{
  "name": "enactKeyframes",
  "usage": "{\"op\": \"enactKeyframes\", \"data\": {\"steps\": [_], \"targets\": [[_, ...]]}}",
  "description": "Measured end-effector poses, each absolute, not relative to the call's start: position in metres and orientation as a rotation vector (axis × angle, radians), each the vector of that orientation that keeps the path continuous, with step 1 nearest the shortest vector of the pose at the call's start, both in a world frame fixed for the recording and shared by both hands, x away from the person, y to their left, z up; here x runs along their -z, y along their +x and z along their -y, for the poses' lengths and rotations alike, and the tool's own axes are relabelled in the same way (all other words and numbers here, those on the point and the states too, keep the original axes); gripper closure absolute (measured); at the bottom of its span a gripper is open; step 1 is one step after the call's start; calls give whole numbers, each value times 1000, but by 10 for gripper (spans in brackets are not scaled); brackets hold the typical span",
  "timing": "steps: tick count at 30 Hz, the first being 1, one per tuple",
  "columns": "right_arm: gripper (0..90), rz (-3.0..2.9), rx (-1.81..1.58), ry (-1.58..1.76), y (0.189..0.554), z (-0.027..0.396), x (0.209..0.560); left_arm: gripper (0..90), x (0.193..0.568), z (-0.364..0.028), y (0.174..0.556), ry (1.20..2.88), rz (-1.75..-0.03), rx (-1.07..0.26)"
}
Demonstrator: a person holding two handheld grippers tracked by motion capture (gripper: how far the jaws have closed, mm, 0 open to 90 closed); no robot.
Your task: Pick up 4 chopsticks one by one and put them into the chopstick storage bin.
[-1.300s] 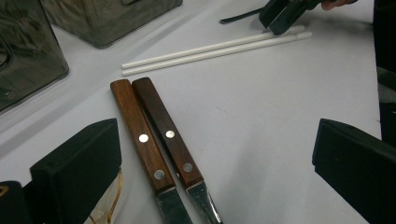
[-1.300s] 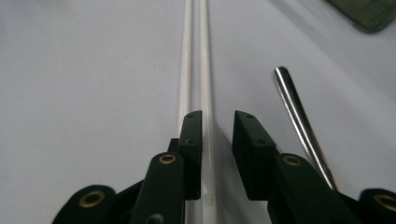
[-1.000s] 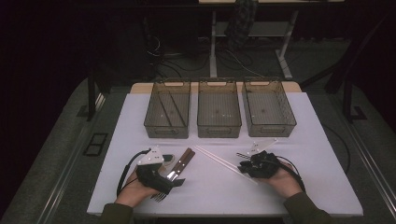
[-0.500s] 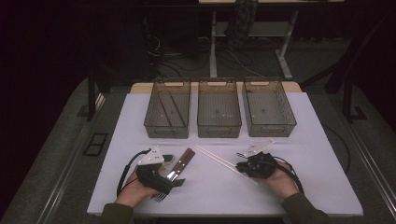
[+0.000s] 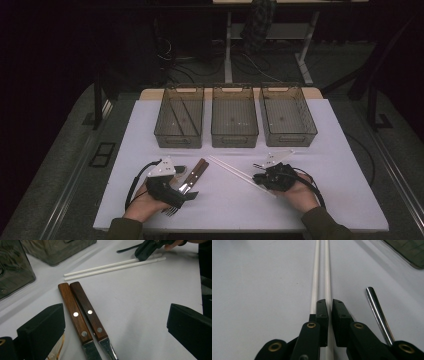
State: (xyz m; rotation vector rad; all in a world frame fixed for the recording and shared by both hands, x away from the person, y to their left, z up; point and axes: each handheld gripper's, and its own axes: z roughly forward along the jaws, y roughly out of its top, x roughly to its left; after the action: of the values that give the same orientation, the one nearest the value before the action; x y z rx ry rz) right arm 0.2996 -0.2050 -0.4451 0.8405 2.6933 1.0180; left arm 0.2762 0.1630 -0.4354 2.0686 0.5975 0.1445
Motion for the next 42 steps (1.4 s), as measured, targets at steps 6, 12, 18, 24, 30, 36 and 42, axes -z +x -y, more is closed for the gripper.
{"op": "enactKeyframes", "data": {"steps": [6, 12, 18, 24, 30, 36, 42], "targets": [[839, -2689, -1035, 858, 300, 208, 443, 4, 435, -163, 276, 2068, -597, -144], [840, -2680, -1078, 876, 301, 214, 436, 4, 436, -163, 276, 2068, -597, -145], [839, -2677, -1115, 873, 302, 219, 430, 4, 435, -163, 276, 2069, -597, -144], [839, -2661, -1172, 871, 301, 225, 420, 4, 436, -163, 276, 2068, -597, -144], [839, -2633, -1247, 869, 299, 232, 410, 4, 436, -163, 276, 2069, -597, -144], [839, -2594, -1315, 871, 297, 238, 400, 3, 436, -163, 277, 2070, -596, -143], [839, -2571, -1347, 865, 297, 240, 394, 2, 436, -163, 277, 2070, -596, -140]]}}
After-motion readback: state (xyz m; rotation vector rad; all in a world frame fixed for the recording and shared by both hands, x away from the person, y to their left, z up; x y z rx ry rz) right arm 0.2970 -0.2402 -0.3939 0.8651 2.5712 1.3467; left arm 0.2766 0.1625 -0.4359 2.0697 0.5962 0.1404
